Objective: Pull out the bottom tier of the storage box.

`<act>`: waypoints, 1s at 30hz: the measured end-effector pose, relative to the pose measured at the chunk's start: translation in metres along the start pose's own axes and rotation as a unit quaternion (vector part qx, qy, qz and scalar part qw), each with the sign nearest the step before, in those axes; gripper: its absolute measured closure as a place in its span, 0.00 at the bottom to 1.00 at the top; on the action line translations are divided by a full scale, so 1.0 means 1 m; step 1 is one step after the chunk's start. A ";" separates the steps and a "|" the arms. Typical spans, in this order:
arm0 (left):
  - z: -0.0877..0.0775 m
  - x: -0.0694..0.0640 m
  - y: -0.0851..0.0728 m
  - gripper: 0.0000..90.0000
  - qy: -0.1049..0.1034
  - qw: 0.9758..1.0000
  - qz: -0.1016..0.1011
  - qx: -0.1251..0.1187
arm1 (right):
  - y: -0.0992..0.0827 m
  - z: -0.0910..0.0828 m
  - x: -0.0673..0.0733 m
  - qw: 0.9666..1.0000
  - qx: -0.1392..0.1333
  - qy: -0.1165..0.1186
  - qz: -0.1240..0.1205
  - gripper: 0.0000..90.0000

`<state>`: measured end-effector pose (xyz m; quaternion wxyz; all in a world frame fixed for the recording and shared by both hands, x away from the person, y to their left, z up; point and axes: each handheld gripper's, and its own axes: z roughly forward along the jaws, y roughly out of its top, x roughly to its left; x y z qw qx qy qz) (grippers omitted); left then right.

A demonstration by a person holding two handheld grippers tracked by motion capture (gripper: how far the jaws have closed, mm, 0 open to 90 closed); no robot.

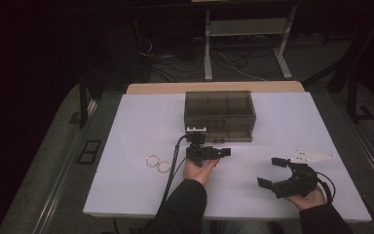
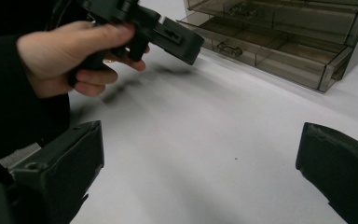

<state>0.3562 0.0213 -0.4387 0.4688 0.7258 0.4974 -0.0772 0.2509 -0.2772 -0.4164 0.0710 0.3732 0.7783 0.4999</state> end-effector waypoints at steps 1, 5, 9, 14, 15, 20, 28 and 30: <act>-0.001 -0.002 0.002 0.16 0.002 1.000 0.007 0.002 | 0.000 0.000 0.000 1.000 0.001 0.000 0.000 0.00; -0.004 -0.006 0.008 0.13 0.004 0.998 0.056 0.021 | 0.000 0.000 0.000 1.000 0.000 -0.003 -0.001 0.00; -0.002 -0.011 0.013 0.00 -0.005 0.994 0.096 0.053 | 0.000 -0.001 -0.001 1.000 0.001 -0.004 0.000 0.00; -0.003 -0.020 0.019 0.00 -0.002 0.985 0.150 0.082 | 0.000 0.000 -0.001 1.000 0.003 -0.005 -0.002 0.00; -0.003 -0.022 0.021 0.00 0.003 0.982 0.167 0.091 | 0.000 0.000 -0.001 1.000 0.004 -0.005 -0.003 0.00; -0.004 -0.032 0.024 0.00 0.013 0.972 0.209 0.106 | 0.000 0.000 -0.001 1.000 0.004 -0.006 -0.003 0.00; -0.005 -0.041 0.037 0.00 -0.013 0.953 0.280 0.119 | 0.000 0.000 -0.001 1.000 0.005 -0.005 -0.004 0.00; -0.005 -0.043 0.040 0.00 -0.022 0.948 0.297 0.117 | 0.000 0.000 -0.001 1.000 0.005 -0.005 -0.005 0.00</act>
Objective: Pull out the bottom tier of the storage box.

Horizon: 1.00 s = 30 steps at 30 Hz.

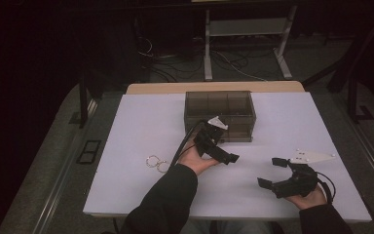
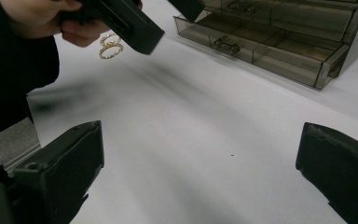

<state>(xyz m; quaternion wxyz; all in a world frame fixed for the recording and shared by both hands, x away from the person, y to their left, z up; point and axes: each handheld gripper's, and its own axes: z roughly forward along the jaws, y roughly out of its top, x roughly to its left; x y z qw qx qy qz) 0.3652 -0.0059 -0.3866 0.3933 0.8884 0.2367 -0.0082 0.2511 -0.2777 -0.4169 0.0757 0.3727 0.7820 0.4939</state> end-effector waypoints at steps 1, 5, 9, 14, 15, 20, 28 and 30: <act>0.000 0.000 0.002 0.00 0.000 1.000 0.012 0.005 | 0.000 0.000 0.000 1.000 0.000 0.000 0.000 0.00; 0.000 0.003 0.005 0.00 0.005 0.999 0.041 0.020 | 0.000 0.000 0.000 1.000 -0.001 0.001 -0.001 0.00; 0.001 0.008 0.003 0.00 0.013 0.999 0.050 0.014 | 0.000 0.000 0.000 1.000 0.000 0.002 -0.001 0.00; 0.005 0.015 0.000 0.06 0.025 0.998 0.061 0.019 | 0.000 0.000 0.001 1.000 0.002 0.002 -0.005 0.00; 0.005 0.016 0.000 0.07 0.026 0.997 0.068 0.021 | 0.000 0.000 0.001 1.000 0.003 0.003 -0.005 0.00; 0.005 0.022 -0.001 0.16 0.038 0.997 0.069 0.002 | 0.000 0.001 0.001 1.000 0.004 0.005 -0.006 0.00; 0.008 0.032 -0.005 0.30 0.074 0.993 0.086 0.005 | 0.000 0.000 0.001 1.000 0.003 0.004 -0.006 0.00; 0.009 0.035 -0.006 0.36 0.075 0.993 0.086 0.005 | 0.000 0.001 0.001 1.000 0.005 0.002 -0.009 0.00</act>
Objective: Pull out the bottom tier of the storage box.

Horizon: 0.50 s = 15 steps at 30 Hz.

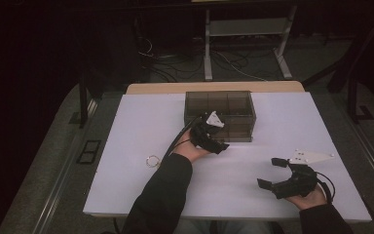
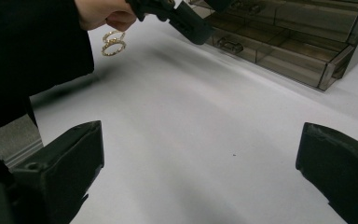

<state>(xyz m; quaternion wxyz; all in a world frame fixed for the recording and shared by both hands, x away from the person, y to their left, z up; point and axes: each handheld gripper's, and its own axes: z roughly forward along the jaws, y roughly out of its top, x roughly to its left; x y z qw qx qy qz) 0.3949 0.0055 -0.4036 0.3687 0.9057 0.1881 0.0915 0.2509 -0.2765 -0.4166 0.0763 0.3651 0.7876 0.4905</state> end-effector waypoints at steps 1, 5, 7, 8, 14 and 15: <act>0.001 0.000 0.000 0.37 0.001 1.000 -0.002 0.000 | 0.000 0.000 0.000 1.000 0.001 0.000 0.000 0.00; 0.004 0.002 -0.002 0.41 0.007 1.000 0.002 0.011 | 0.000 0.000 0.001 1.000 0.002 0.000 0.000 0.00; 0.006 0.002 -0.003 0.44 0.007 1.000 0.008 0.018 | 0.000 0.000 0.000 1.000 0.001 0.000 -0.001 0.00; 0.007 0.002 -0.003 0.45 0.007 1.000 0.007 0.019 | 0.000 -0.001 0.000 1.000 0.002 0.000 -0.001 0.00; 0.014 0.004 -0.004 0.48 0.020 0.999 0.011 0.027 | 0.000 -0.001 0.000 1.000 0.002 -0.001 -0.006 0.00; 0.015 0.005 -0.005 0.49 0.020 0.999 0.012 0.029 | 0.000 -0.001 0.000 1.000 0.003 -0.001 -0.006 0.00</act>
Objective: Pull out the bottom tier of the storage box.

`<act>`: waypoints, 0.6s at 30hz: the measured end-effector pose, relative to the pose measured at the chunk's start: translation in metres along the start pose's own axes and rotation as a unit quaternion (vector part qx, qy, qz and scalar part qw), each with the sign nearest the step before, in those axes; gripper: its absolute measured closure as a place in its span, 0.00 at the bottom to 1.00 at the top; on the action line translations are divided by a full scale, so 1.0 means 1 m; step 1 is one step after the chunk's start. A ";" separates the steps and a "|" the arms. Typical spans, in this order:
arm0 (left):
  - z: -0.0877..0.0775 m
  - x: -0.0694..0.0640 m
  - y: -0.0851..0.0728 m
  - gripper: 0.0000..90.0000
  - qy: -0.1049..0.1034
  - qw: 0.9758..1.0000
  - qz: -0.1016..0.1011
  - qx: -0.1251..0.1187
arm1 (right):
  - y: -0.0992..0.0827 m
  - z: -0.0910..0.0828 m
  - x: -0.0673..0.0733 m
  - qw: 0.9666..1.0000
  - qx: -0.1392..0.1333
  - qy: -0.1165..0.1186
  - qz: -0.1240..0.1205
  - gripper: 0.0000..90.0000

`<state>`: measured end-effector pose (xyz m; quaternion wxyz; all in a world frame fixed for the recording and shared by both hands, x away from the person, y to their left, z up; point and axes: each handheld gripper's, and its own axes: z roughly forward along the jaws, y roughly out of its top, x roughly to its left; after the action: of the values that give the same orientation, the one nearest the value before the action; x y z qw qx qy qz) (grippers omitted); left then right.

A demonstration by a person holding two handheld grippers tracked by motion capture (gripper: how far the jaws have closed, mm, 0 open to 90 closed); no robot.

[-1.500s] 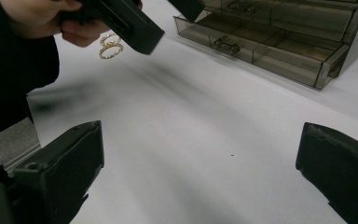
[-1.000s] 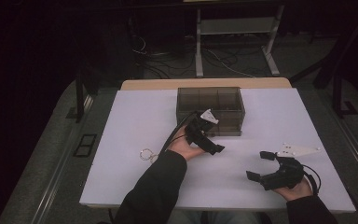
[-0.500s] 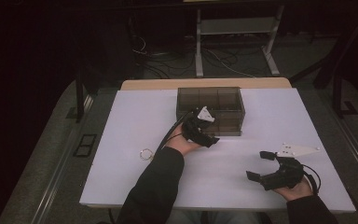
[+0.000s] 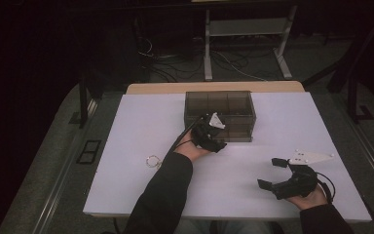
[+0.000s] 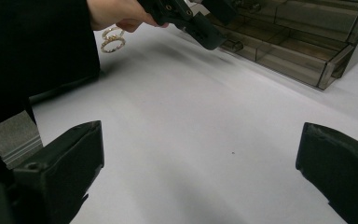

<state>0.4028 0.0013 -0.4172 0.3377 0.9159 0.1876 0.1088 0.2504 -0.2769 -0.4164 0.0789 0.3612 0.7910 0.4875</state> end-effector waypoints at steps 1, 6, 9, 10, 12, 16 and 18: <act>0.001 0.001 -0.001 0.50 0.002 1.000 -0.002 0.000 | 0.000 0.000 0.000 1.000 0.000 0.000 0.000 0.00; 0.004 0.008 -0.004 0.60 -0.004 1.000 -0.011 -0.007 | 0.000 -0.001 -0.002 1.000 -0.005 0.000 0.004 0.00; 0.006 0.010 -0.006 0.63 -0.008 1.000 -0.014 -0.004 | -0.001 -0.002 -0.002 1.000 -0.006 -0.001 0.006 0.00; 0.007 0.011 -0.006 0.64 -0.010 1.000 -0.015 -0.003 | -0.001 -0.002 -0.003 1.000 -0.006 0.000 0.007 0.00; 0.008 0.014 -0.008 0.66 -0.012 1.000 -0.024 -0.007 | -0.001 -0.003 -0.003 1.000 -0.007 0.003 0.009 0.00; 0.009 0.020 -0.011 0.73 -0.027 0.998 -0.046 -0.025 | 0.000 -0.005 -0.005 1.000 -0.017 0.008 0.015 0.00; 0.009 0.021 -0.011 0.76 -0.029 0.998 -0.046 -0.027 | -0.001 -0.006 -0.007 1.000 -0.019 0.008 0.019 0.00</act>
<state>0.4220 0.0128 -0.4301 0.3726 0.8995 0.2166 0.0713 0.2524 -0.2858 -0.4155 0.0700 0.3707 0.7752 0.5066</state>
